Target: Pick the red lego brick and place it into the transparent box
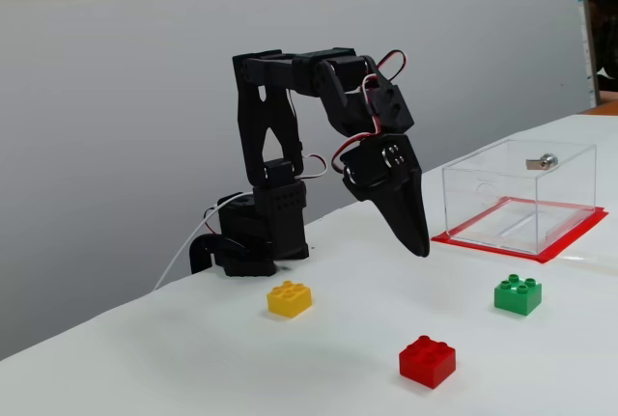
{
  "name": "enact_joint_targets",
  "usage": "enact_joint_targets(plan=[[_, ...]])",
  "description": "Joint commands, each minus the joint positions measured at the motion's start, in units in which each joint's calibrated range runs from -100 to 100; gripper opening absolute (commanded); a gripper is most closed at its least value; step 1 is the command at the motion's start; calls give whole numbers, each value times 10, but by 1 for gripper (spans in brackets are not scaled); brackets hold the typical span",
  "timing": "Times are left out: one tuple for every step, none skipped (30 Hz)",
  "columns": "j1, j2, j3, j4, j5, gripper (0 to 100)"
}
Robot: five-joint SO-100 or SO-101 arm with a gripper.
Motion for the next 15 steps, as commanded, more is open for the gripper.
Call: enact_joint_targets(plan=[[17, 23, -36, -24, 9, 1], [22, 33, -40, -29, 9, 1], [28, 41, -46, -33, 9, 1], [34, 49, -52, -33, 9, 1], [39, 57, -60, -33, 9, 1], [43, 64, -66, -33, 9, 1], [46, 71, -71, -37, 9, 1], [51, 77, -73, -40, 9, 1], [55, 83, -75, -41, 9, 1], [60, 88, -76, -46, 9, 1], [64, 92, -76, -53, 9, 1], [69, 95, -76, -60, 9, 1], [72, 97, -76, -66, 9, 1], [74, 98, -76, -70, 9, 1], [74, 100, -76, -73, 9, 2]])
